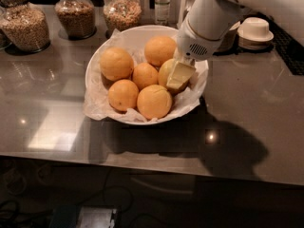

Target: Pick orange from white bowl

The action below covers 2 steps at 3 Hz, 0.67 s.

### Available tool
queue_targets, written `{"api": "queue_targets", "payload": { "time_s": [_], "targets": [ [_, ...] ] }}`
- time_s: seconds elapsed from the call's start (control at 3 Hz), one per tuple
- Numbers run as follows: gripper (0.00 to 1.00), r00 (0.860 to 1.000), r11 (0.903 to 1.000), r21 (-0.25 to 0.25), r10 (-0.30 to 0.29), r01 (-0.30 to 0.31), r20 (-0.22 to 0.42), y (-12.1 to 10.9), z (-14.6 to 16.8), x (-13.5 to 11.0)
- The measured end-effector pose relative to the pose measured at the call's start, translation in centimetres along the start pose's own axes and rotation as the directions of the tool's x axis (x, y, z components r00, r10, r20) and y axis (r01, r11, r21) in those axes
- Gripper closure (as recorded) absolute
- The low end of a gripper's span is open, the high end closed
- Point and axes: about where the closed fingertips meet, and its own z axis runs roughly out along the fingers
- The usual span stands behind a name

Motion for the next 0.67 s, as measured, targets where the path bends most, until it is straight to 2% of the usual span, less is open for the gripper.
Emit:
{"api": "queue_targets", "payload": {
  "time_s": [0.33, 0.67],
  "targets": [
    [0.70, 1.000, 1.0000, -0.001, 0.000, 0.000, 0.000, -0.24, -0.28, -0.17],
    [0.93, 1.000, 0.9999, -0.009, 0.008, -0.008, 0.006, -0.15, -0.28, -0.32]
  ]
}}
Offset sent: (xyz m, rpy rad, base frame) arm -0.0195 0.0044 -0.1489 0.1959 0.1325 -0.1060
